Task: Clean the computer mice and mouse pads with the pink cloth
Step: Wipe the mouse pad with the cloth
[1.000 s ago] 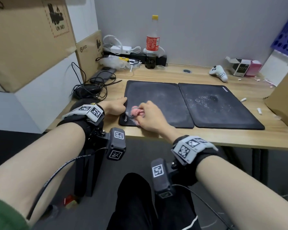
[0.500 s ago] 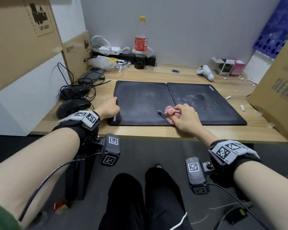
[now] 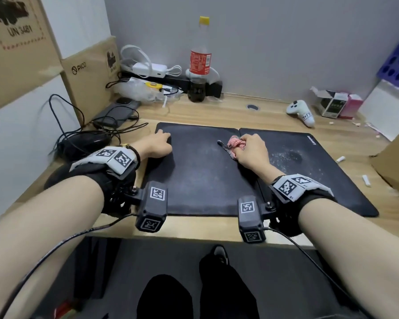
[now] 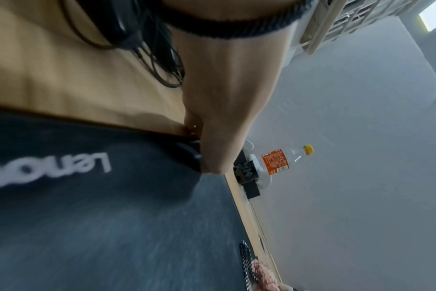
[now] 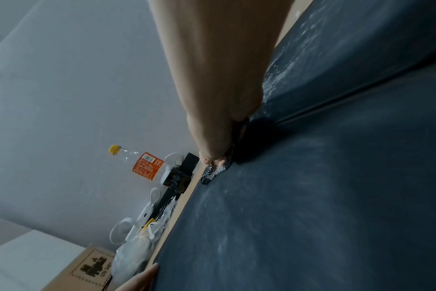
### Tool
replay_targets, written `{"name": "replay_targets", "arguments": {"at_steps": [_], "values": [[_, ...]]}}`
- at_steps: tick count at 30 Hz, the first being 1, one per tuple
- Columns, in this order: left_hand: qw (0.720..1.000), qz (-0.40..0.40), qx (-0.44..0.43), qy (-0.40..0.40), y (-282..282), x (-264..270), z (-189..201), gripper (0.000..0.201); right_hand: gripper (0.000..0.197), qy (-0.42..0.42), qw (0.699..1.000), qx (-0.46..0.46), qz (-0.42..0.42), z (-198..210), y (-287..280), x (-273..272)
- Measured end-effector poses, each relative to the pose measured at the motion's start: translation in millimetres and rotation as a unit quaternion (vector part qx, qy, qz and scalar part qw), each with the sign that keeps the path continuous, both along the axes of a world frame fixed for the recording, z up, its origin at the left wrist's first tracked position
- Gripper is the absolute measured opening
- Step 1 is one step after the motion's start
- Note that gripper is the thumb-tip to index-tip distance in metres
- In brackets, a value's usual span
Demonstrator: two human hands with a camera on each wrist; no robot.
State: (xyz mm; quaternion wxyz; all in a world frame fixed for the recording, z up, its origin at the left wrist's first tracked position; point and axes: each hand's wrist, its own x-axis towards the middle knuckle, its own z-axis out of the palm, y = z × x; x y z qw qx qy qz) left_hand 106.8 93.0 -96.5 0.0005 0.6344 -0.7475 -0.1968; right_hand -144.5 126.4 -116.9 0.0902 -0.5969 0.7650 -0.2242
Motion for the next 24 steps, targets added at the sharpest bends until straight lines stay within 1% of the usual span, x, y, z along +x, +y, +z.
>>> {"name": "replay_targets", "arguments": {"at_steps": [3, 6, 8, 12, 15, 18, 20, 22, 23, 24], "values": [[1.0, -0.013, -0.003, -0.017, -20.3, 4.5, -0.5, 0.063, 0.023, -0.007, 1.0, -0.004, -0.002, 0.7, -38.1, 2.5], [1.0, -0.018, -0.013, -0.014, -33.6, 2.8, 1.7, 0.055, 0.023, -0.012, 1.0, -0.007, -0.006, -0.8, -72.2, 5.2], [0.999, -0.021, -0.02, -0.017, -39.9, 2.0, 2.3, 0.053, 0.023, -0.003, 1.0, -0.009, 0.002, -1.3, -86.5, 5.1], [0.999, -0.028, -0.038, -0.027, -43.4, 3.2, -0.7, 0.059, 0.023, 0.004, 1.0, -0.004, 0.011, 3.8, -96.6, 5.5], [0.996, -0.041, -0.051, -0.058, -38.1, 2.5, -6.4, 0.062, 0.021, -0.003, 1.0, 0.015, 0.016, 8.6, -74.8, 8.6], [0.994, -0.054, -0.056, -0.08, -28.2, 3.2, -12.0, 0.062, 0.019, -0.004, 0.999, 0.032, 0.026, 14.0, -38.7, 15.6], [0.993, -0.059, -0.057, -0.086, -16.2, 4.5, -14.5, 0.06, 0.019, 0.002, 0.999, 0.038, 0.033, 18.0, -11.0, 22.4], [0.994, -0.056, -0.056, -0.082, -3.7, 6.4, -16.5, 0.055, 0.013, 0.015, 0.997, 0.06, 0.044, 23.9, 10.8, 31.6], [0.993, -0.057, -0.06, -0.081, 4.6, 7.2, -17.2, 0.053, 0.014, 0.028, 0.995, 0.079, 0.054, 28.5, 21.4, 37.3], [0.993, -0.058, -0.063, -0.083, 8.9, 8.0, -18.5, 0.052, 0.019, 0.042, 0.992, 0.1, 0.069, 32.7, 28.8, 44.3]]}}
